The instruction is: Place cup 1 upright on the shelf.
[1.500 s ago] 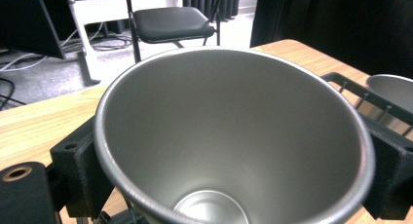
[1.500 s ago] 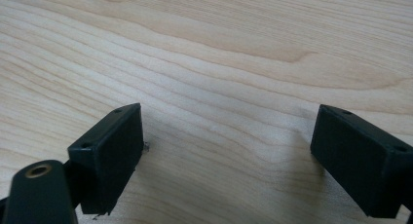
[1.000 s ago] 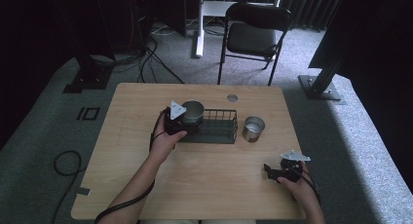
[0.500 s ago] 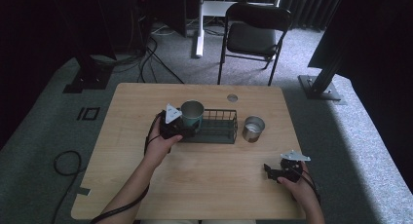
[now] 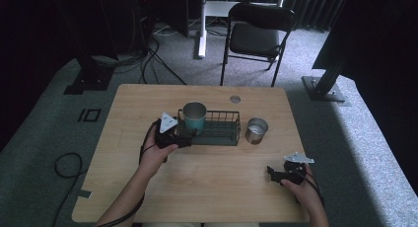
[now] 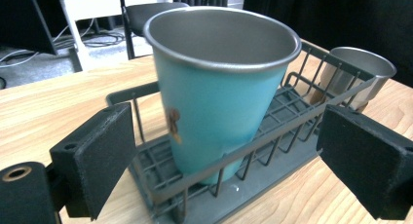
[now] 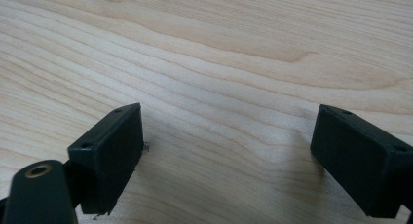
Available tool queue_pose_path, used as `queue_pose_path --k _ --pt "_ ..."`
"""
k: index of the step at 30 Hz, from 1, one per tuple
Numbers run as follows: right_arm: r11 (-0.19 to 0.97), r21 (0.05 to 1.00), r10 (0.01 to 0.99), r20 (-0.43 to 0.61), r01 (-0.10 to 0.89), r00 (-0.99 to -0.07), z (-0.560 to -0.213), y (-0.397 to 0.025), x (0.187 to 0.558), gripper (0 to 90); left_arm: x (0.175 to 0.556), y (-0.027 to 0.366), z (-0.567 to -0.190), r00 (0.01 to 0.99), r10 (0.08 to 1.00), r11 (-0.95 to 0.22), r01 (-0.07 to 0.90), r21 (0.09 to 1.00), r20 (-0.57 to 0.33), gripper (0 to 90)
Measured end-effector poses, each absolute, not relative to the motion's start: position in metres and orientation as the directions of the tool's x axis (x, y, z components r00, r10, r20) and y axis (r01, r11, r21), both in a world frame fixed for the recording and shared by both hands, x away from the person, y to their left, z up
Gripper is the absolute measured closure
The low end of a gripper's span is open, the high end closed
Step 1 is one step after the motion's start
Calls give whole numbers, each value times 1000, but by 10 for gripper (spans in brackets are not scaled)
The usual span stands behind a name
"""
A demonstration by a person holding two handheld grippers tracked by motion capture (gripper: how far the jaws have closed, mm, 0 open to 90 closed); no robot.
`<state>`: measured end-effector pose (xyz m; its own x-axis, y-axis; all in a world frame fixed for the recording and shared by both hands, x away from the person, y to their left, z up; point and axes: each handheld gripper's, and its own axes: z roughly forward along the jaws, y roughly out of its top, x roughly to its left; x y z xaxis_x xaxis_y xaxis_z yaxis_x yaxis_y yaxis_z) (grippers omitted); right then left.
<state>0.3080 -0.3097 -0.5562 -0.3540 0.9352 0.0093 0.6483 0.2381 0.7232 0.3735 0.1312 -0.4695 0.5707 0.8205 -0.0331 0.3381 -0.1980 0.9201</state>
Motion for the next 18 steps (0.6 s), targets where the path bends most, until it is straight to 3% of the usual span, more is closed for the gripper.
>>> queue_pose_path --k 18 --pt "238 723 935 9 648 -354 -556 -310 308 117 351 156 -482 556 831 -210 357 910 -26 81"
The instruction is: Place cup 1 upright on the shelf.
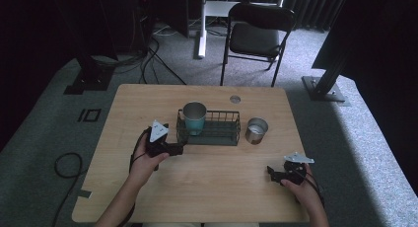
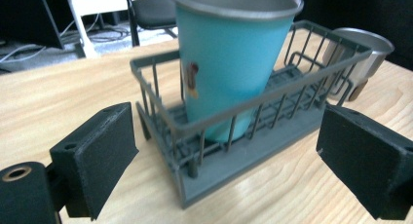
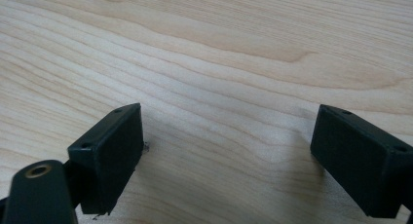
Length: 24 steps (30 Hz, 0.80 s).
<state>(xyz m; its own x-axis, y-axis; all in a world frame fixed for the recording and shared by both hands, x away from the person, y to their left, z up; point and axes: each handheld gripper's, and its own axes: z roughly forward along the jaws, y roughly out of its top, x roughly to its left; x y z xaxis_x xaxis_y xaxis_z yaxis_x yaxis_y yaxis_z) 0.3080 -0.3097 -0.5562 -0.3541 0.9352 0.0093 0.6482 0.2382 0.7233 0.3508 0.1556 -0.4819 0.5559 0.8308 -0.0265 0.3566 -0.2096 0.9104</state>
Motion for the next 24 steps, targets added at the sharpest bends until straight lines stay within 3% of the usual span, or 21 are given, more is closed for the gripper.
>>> queue_pose_path --k 24 --pt "240 723 935 8 648 -355 -556 -310 308 117 329 204 -514 502 864 -213 446 869 -46 81"
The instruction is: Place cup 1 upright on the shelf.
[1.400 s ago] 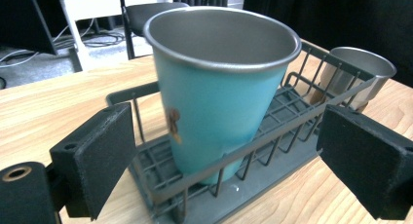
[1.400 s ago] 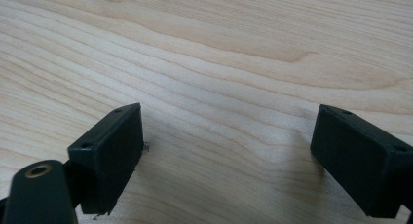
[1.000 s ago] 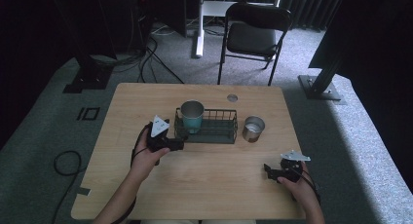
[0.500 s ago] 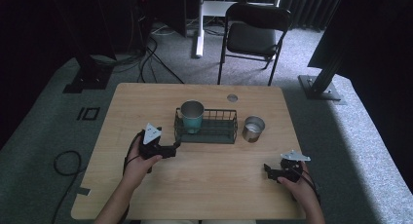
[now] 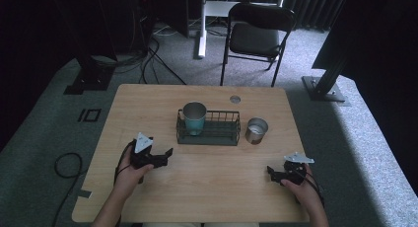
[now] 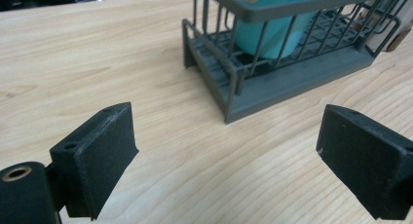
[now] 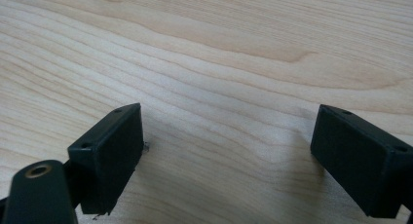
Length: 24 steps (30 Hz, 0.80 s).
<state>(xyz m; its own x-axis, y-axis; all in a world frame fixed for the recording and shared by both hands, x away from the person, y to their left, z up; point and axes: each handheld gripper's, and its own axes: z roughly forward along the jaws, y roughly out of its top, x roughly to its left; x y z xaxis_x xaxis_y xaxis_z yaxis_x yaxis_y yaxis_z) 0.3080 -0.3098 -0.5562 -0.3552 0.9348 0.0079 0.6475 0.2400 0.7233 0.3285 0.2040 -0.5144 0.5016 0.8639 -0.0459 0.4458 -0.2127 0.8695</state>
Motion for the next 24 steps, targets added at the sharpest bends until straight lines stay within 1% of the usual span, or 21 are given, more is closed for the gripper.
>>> queue_pose_path --k 17,24 --pt "240 724 935 8 647 -356 -556 -310 308 117 311 239 -529 438 897 -188 508 841 -64 81" --pt "240 724 935 8 647 -355 -556 -310 308 117 304 255 -535 395 916 -162 529 833 -73 80"
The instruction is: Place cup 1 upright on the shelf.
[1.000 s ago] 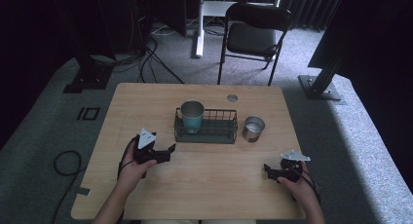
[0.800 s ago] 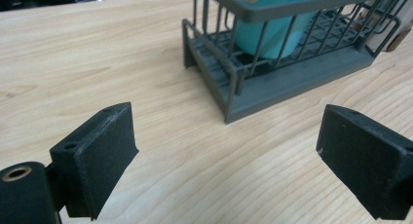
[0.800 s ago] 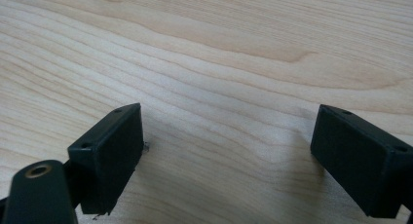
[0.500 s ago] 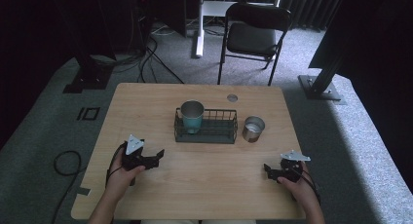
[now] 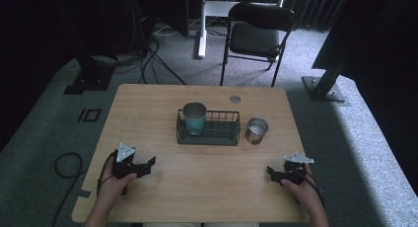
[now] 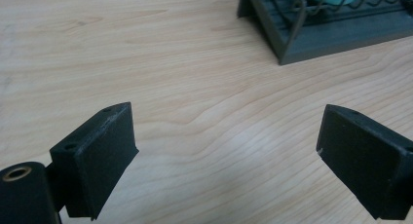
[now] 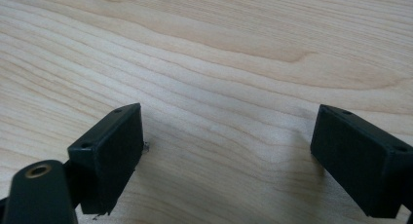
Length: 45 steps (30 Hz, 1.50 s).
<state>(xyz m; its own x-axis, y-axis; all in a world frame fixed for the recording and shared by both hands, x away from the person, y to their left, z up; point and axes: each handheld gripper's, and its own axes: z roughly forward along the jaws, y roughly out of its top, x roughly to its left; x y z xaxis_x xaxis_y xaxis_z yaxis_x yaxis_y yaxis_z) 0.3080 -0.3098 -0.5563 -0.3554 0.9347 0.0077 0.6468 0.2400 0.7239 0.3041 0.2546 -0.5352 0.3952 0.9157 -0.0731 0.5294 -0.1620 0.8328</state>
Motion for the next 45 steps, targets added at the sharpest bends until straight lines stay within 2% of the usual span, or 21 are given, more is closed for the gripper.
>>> queue_pose_path --k 19,45 --pt "240 724 935 8 647 -355 -556 -310 308 117 291 284 -542 287 956 -120 578 807 -63 80" --pt "240 724 935 8 647 -355 -556 -310 308 117 286 318 -552 116 992 -52 693 719 -40 81"
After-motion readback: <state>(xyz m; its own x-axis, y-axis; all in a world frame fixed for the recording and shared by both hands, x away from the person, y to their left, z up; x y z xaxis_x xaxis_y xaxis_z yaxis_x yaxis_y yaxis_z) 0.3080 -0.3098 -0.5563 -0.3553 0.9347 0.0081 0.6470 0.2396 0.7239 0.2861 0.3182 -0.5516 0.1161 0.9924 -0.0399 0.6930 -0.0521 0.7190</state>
